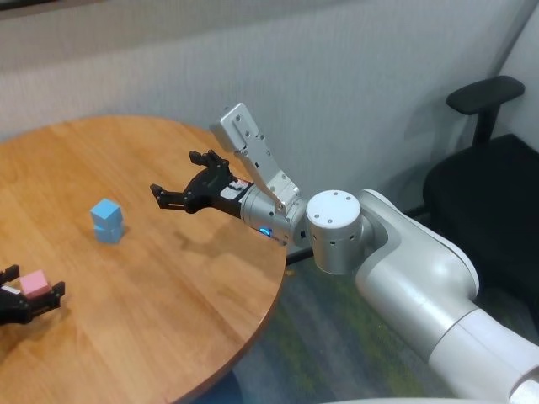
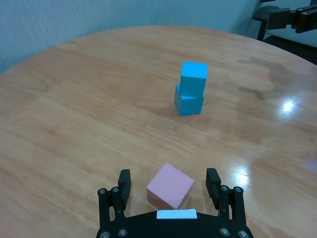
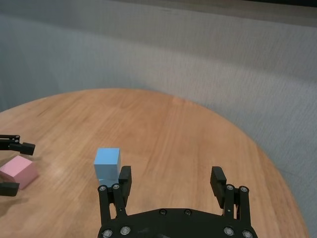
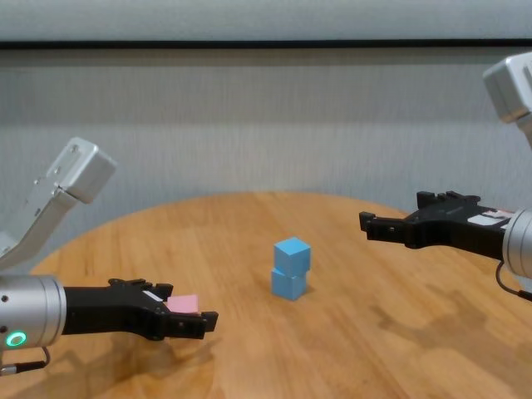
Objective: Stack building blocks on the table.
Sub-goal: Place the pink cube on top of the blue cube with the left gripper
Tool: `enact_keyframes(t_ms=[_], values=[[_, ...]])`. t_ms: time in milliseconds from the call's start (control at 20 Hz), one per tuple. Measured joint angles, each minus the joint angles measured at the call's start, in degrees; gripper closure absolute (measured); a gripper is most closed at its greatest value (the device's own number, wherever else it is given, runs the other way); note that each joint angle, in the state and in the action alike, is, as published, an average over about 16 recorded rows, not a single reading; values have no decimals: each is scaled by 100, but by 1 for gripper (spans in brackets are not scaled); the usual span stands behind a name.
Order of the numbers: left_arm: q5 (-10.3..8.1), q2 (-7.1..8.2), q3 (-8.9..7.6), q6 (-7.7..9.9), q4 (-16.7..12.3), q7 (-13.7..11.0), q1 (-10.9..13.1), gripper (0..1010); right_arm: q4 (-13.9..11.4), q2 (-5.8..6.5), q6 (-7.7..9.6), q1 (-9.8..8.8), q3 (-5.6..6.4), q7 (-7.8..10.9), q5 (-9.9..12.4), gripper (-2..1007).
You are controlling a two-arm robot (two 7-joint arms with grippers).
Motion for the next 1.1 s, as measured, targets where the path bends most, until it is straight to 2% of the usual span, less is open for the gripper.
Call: enact_keyframes(t_ms=[600,800,1100], values=[[14,-29,31,10,62,-23,-37,50,0,0,0,0,0,0,0,1],[16,-31,30,13,67,-15,-39,113,0,0,0,0,0,0,0,1],[17,-31,22,23,84,-4,-42,267,0,0,0,0,0,0,0,1]])
